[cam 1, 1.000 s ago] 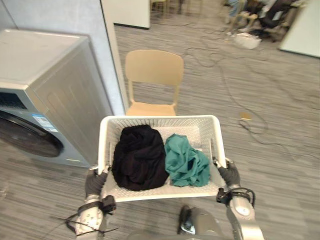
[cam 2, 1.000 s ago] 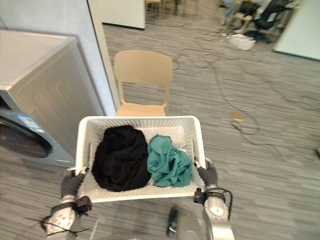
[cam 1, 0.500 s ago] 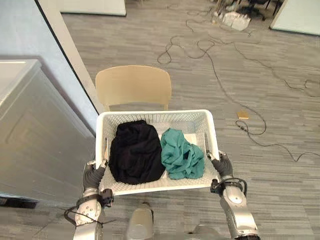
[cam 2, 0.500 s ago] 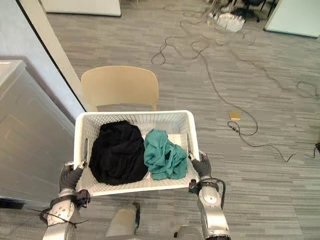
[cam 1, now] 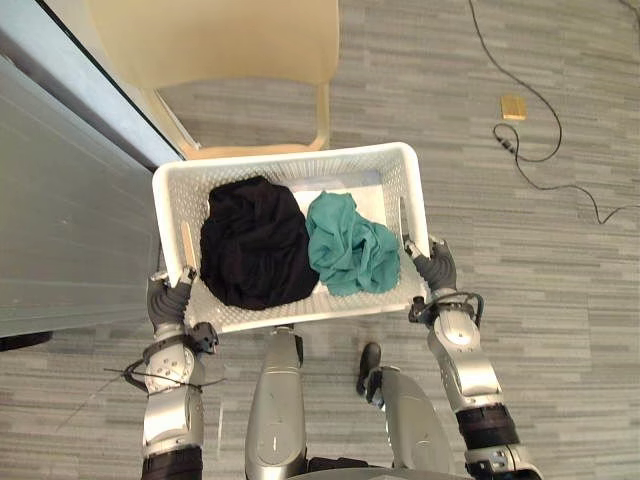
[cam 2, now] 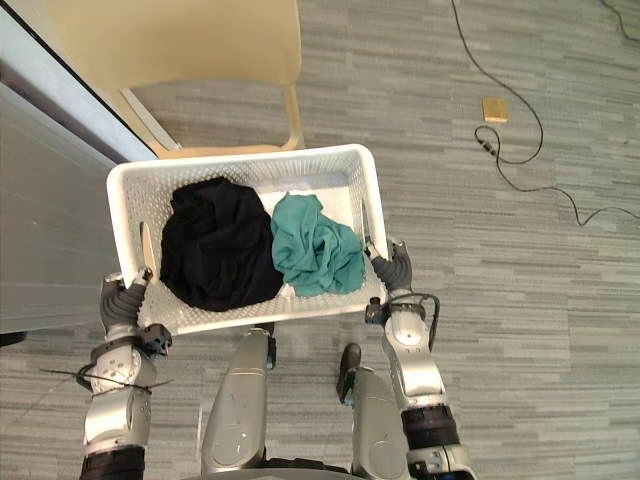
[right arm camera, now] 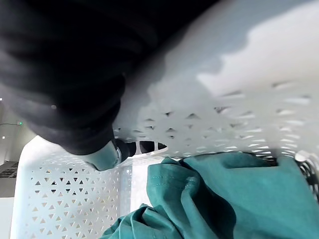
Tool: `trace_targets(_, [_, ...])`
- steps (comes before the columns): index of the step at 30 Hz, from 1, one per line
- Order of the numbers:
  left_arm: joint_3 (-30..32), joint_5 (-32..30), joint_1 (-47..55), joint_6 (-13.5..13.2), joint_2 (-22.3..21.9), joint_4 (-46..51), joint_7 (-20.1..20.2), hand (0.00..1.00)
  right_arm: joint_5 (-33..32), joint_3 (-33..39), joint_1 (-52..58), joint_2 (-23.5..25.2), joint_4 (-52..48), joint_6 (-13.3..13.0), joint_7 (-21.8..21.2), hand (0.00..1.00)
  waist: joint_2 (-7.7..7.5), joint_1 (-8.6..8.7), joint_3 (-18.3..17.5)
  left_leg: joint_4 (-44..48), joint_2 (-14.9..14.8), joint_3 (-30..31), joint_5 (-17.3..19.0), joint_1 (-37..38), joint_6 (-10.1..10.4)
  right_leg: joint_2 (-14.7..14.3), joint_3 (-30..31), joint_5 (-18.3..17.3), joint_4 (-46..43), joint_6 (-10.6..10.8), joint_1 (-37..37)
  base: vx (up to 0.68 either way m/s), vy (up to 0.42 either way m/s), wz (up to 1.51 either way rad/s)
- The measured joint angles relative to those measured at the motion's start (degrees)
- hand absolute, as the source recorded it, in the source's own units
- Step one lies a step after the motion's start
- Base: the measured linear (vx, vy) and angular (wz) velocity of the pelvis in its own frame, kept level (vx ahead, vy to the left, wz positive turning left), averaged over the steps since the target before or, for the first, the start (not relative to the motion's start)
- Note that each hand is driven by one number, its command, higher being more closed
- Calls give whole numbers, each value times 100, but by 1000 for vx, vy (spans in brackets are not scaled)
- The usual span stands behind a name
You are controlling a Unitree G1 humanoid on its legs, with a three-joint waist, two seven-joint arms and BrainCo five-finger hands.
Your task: Pick up the laundry basket with both hands and put the clothes into the washing machine.
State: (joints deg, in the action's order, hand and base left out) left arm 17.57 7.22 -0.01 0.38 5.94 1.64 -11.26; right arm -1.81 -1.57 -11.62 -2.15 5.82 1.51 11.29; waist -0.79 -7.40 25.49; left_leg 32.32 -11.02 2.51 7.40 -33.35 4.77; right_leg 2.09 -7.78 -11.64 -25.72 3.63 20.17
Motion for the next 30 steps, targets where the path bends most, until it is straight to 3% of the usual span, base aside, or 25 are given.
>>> trace_targets(4, [88,110,-568,69,310,-380,0,100,-139,0,-564,-14,404,19,35,100,-47,-14,168,-6,8,81,-63,-94,4,-14,-66,45,87,-13,15,39,-12,10])
trace_targets(14, [90,595,-2413,74,1740,-887,0,100,-672,-2,-2164,-181,652,6,347,100,-158,-155,426,-528,-10,358,-437,-514,120,-129,-420,325,502,-104,322,13,-41,9])
trace_targets(21, [90,582,-2577,212,1850,-902,1,100,-719,-27,-2189,-181,596,5,347,100,-210,-292,463,-635,-59,357,-458,-517,124,-163,-495,371,569,-95,325,39,-23,2])
trace_targets(30, [89,559,-2821,309,1905,-1313,35,100,-867,-184,-2178,-289,693,9,348,100,-246,-349,487,-663,-104,463,-491,-605,180,-227,-614,411,569,-115,366,-1,-16,2])
